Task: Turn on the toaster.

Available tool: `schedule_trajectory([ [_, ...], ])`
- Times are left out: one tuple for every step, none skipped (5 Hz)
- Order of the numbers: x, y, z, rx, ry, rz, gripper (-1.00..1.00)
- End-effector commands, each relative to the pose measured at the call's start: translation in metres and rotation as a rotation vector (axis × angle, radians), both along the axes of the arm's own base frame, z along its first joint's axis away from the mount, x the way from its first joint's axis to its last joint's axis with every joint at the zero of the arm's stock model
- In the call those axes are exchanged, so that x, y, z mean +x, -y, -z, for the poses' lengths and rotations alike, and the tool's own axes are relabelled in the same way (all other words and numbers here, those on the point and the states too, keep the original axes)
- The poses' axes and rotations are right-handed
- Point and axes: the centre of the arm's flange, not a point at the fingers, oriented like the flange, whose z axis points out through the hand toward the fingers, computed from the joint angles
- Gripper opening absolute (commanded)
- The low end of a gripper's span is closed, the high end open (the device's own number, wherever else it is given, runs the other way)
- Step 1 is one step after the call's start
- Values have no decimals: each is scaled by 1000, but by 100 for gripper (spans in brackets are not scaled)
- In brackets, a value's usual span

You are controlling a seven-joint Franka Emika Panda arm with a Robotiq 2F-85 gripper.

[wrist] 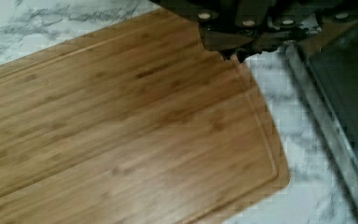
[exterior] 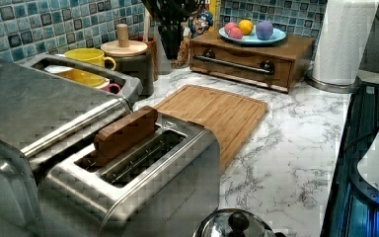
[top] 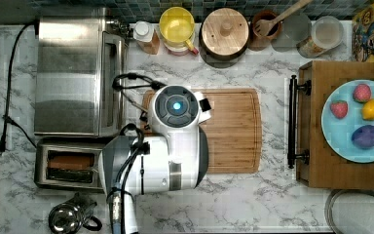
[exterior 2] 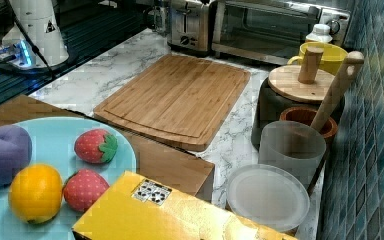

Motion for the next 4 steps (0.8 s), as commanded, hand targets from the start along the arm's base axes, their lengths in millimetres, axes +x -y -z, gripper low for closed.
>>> schedule_trajectory([
  [-58, -62, 1, 60, -5, -188, -100],
  [-75, -74, -2, 87, 15, -232, -100],
  [-86, -86, -5, 94, 29, -270, -100],
  [-101, -102, 2, 118, 36, -329, -100],
])
